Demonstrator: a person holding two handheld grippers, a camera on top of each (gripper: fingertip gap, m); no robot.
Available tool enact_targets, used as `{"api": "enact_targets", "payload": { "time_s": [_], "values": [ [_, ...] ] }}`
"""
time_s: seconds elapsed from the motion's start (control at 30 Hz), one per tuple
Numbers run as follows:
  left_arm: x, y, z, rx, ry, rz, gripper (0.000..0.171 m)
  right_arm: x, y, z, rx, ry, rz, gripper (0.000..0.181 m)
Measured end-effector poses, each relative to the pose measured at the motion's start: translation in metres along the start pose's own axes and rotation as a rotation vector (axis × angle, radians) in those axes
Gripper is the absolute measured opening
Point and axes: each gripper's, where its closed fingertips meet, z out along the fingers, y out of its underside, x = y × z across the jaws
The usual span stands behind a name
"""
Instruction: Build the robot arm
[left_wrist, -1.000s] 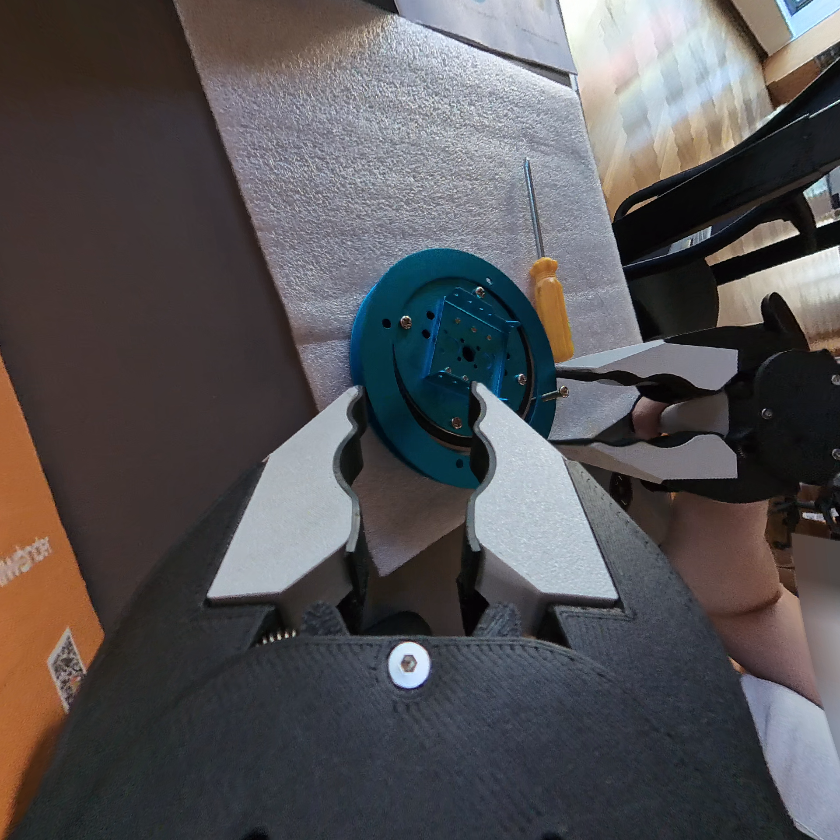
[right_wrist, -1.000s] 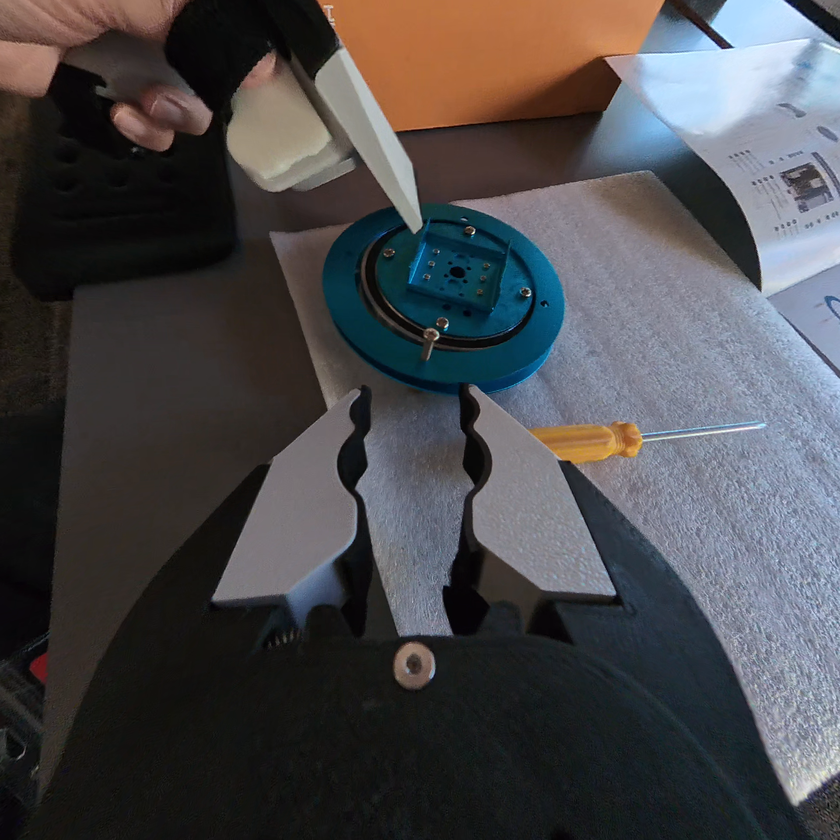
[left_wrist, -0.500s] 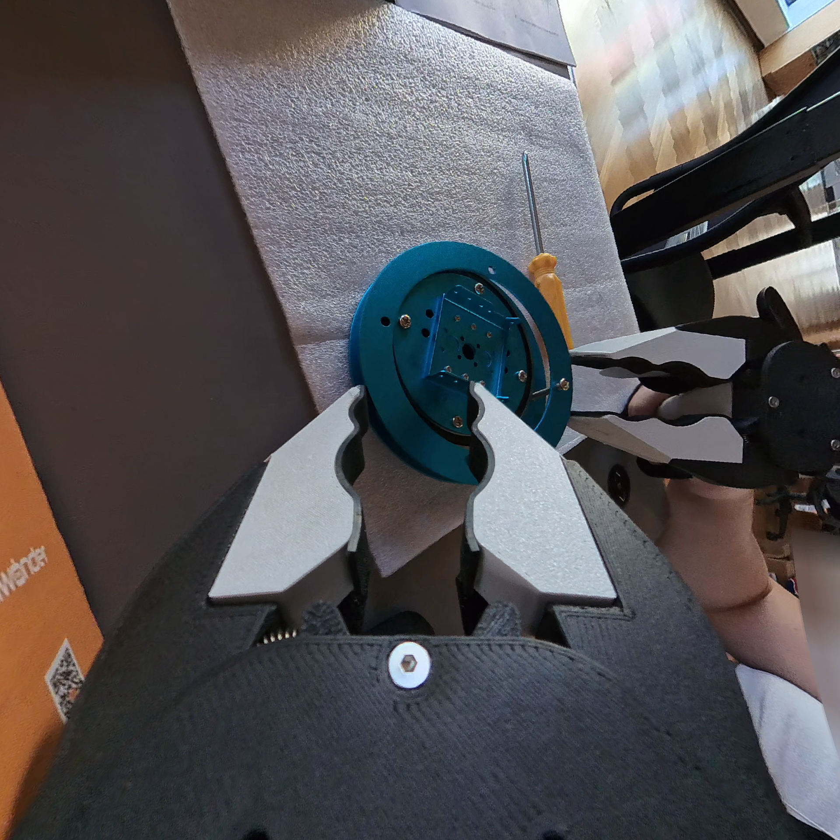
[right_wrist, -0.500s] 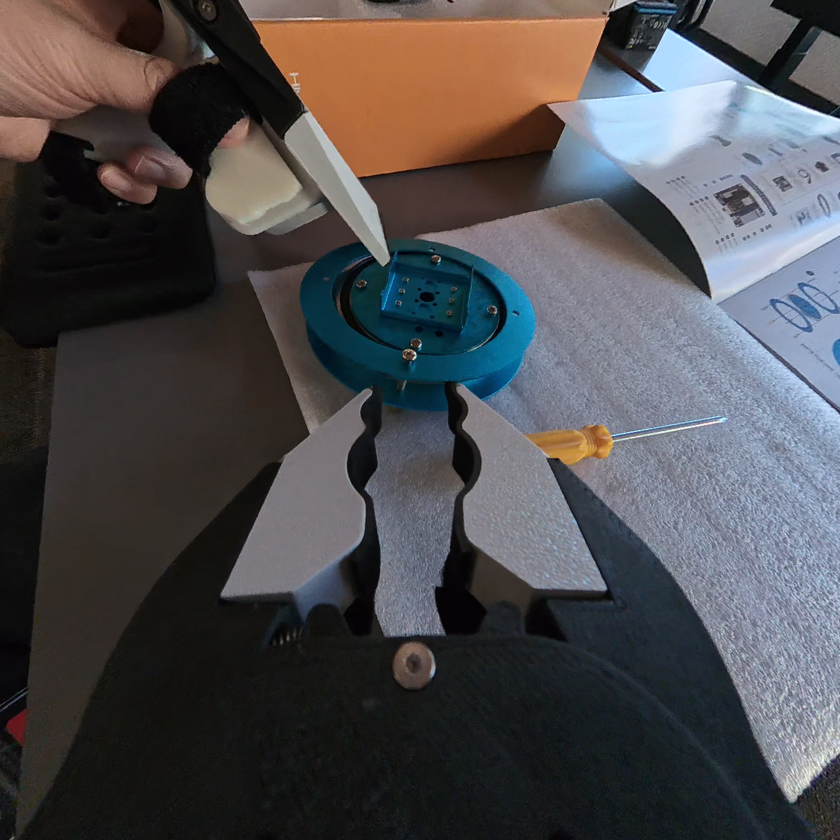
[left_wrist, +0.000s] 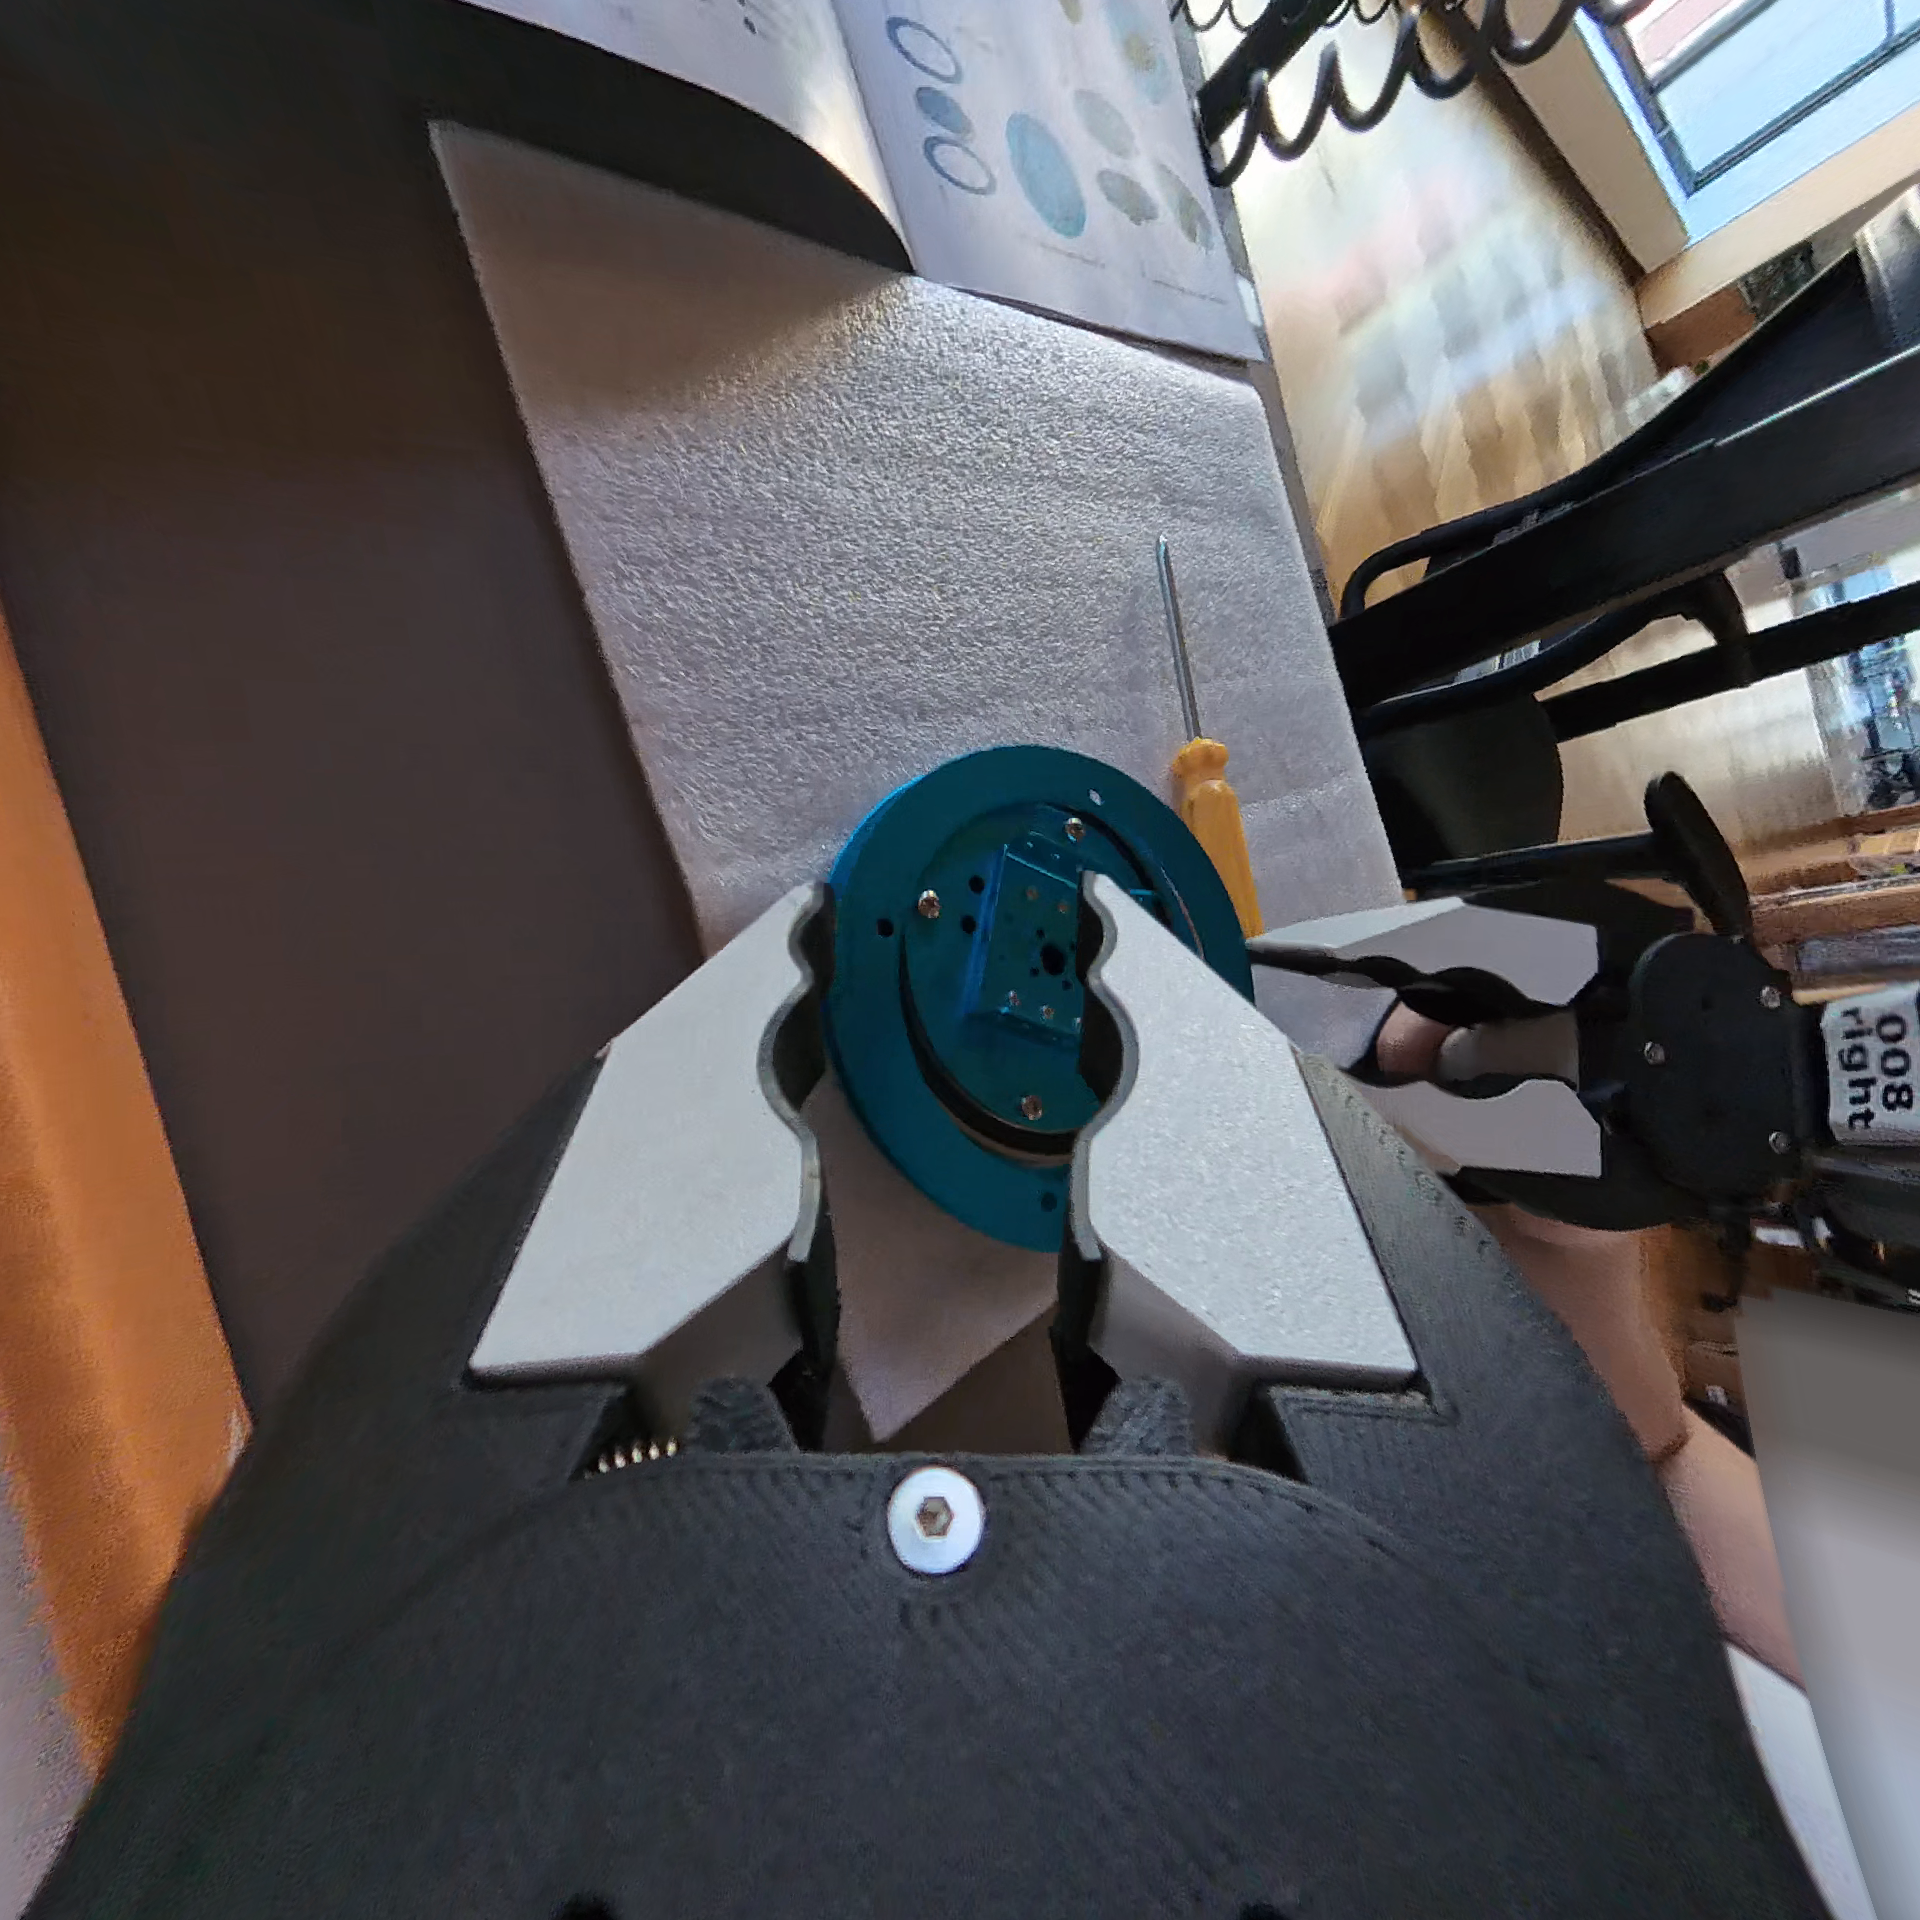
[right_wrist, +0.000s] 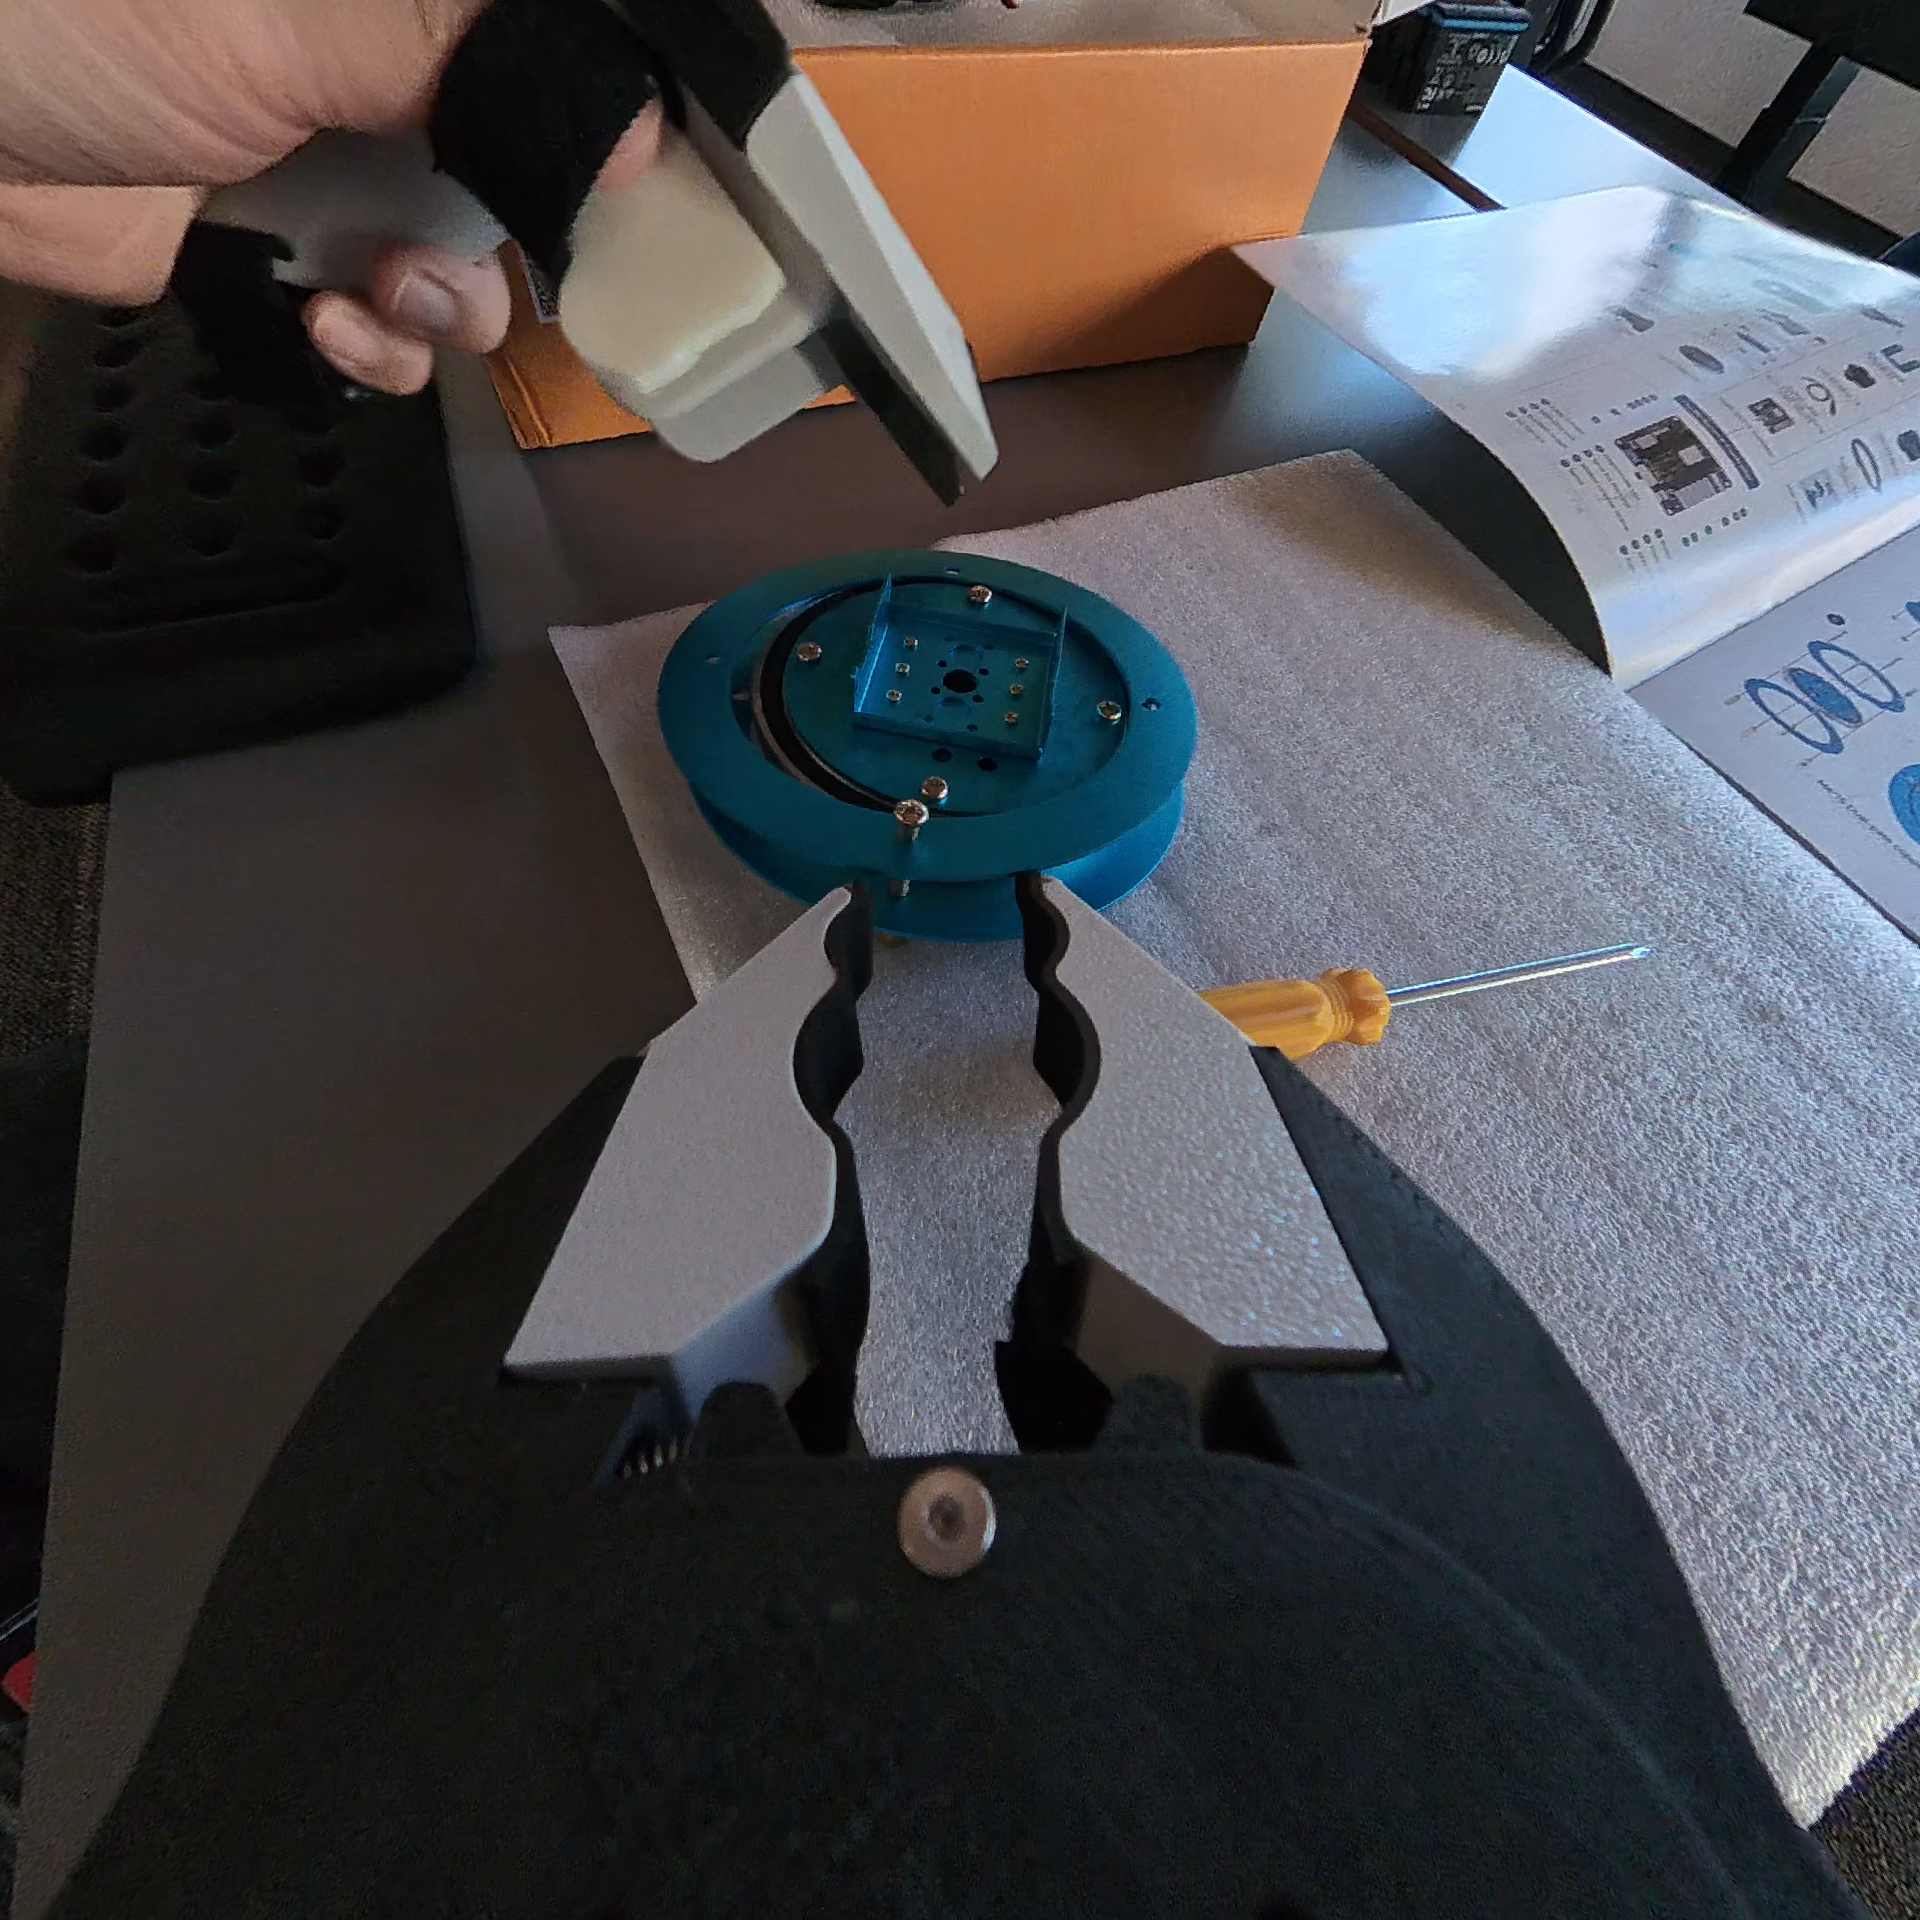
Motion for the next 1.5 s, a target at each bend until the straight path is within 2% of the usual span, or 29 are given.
{"api": "enact_targets", "payload": {
  "time_s": [0.1,0.2,0.37,0.57,0.63,0.77,0.87,1.0,1.1,1.5],
  "values": [
    [0.0,-0.005,0.005,-0.003,0.005,-0.013,0.045,0.001,0.0,0.0,0.0,0.006,0.001,0.028],
    [-0.002,0.003,0.012,-0.044,-0.037,-0.015,0.043,0.002,0.001,0.001,-0.009,0.015,0.003,0.028],
    [-0.014,0.001,0.014,-0.012,-0.121,0.012,0.047,0.003,0.003,0.003,-0.025,0.019,0.004,0.028],
    [0.001,-0.003,0.01,0.03,-0.053,-0.02,0.047,0.005,0.003,0.003,-0.03,0.029,0.024,0.031],
    [0.017,-0.006,0.005,0.062,0.019,-0.034,0.045,0.006,0.004,0.003,-0.03,0.026,0.035,0.032],
    [0.035,-0.011,-0.003,0.097,0.034,0.036,0.044,0.006,0.002,0.003,-0.022,0.026,0.04,0.033],
    [0.026,-0.011,0.004,0.057,-0.009,0.057,0.055,0.006,0.002,0.003,-0.019,0.03,0.036,0.033],
    [0.022,-0.006,0.018,-0.01,0.037,0.009,0.063,0.007,-0.004,0.001,0.018,0.037,0.035,0.033],
    [0.013,-0.006,0.022,-0.023,0.007,0.017,0.064,0.007,-0.004,0.0,0.024,0.034,0.038,0.033],
    [0.006,-0.008,0.033,-0.093,0.044,-0.025,0.055,0.009,-0.003,0.001,0.015,0.031,0.044,0.033]
  ]
}}
